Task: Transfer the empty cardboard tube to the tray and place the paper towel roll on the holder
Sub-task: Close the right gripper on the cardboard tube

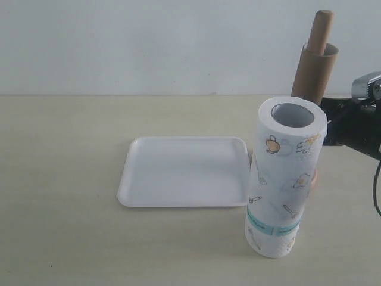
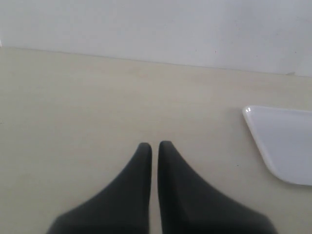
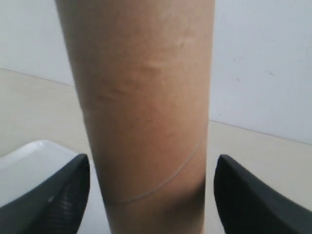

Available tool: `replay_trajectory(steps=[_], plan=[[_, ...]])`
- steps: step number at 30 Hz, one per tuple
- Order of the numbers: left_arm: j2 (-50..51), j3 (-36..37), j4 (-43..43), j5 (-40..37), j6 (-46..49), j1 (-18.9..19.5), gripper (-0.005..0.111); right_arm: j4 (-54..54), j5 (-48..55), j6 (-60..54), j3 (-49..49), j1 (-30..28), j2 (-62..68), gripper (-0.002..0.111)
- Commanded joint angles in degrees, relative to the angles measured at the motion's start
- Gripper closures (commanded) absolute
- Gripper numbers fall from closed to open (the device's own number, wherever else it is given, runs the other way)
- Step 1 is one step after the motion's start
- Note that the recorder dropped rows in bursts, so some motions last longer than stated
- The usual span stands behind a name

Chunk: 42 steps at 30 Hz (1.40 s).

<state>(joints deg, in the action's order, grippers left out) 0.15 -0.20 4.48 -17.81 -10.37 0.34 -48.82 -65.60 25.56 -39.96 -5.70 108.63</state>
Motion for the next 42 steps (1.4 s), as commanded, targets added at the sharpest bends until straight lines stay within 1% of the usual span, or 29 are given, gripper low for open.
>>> replay_trajectory(steps=[1, 3, 5, 10, 15, 20, 24, 28, 31, 36, 42], plan=[[-0.15, 0.20, -0.40, 0.07, 0.21, 0.13, 0.103, 0.63, 1.23, -0.66, -0.19, 0.15, 0.07, 0.055], [-0.15, 0.20, -0.40, 0.07, 0.21, 0.13, 0.103, 0.51, 1.47, -0.66, -0.19, 0.15, 0.07, 0.063], [-0.15, 0.20, -0.40, 0.07, 0.21, 0.13, 0.103, 0.51, 2.14, -0.66, -0.19, 0.15, 0.07, 0.074], [-0.15, 0.20, -0.40, 0.07, 0.21, 0.13, 0.103, 0.26, 2.47, -0.66, -0.19, 0.15, 0.07, 0.108], [-0.15, 0.20, -0.40, 0.07, 0.21, 0.13, 0.103, 0.26, 2.47, -0.66, -0.19, 0.15, 0.07, 0.108], [-0.15, 0.20, -0.40, 0.07, 0.21, 0.13, 0.103, 0.26, -0.85, -0.66, -0.19, 0.15, -0.38, 0.108], [-0.15, 0.20, -0.40, 0.07, 0.21, 0.13, 0.103, 0.26, -1.28, 0.48, -0.19, 0.15, -2.56, 0.108], [-0.15, 0.20, -0.40, 0.07, 0.21, 0.13, 0.103, -0.09, 1.89, 1.40, -0.19, 0.15, -6.80, 0.108], [-0.15, 0.20, -0.40, 0.07, 0.21, 0.13, 0.103, -0.63, 4.76, 4.40, -0.19, 0.15, -10.82, 0.108], [-0.15, 0.20, -0.40, 0.07, 0.21, 0.13, 0.103, -2.57, 6.15, 7.57, -0.19, 0.15, -17.40, 0.108], [-0.15, 0.20, -0.40, 0.07, 0.21, 0.13, 0.103, -2.54, 12.83, 10.39, -0.19, 0.15, -28.26, 0.108]])
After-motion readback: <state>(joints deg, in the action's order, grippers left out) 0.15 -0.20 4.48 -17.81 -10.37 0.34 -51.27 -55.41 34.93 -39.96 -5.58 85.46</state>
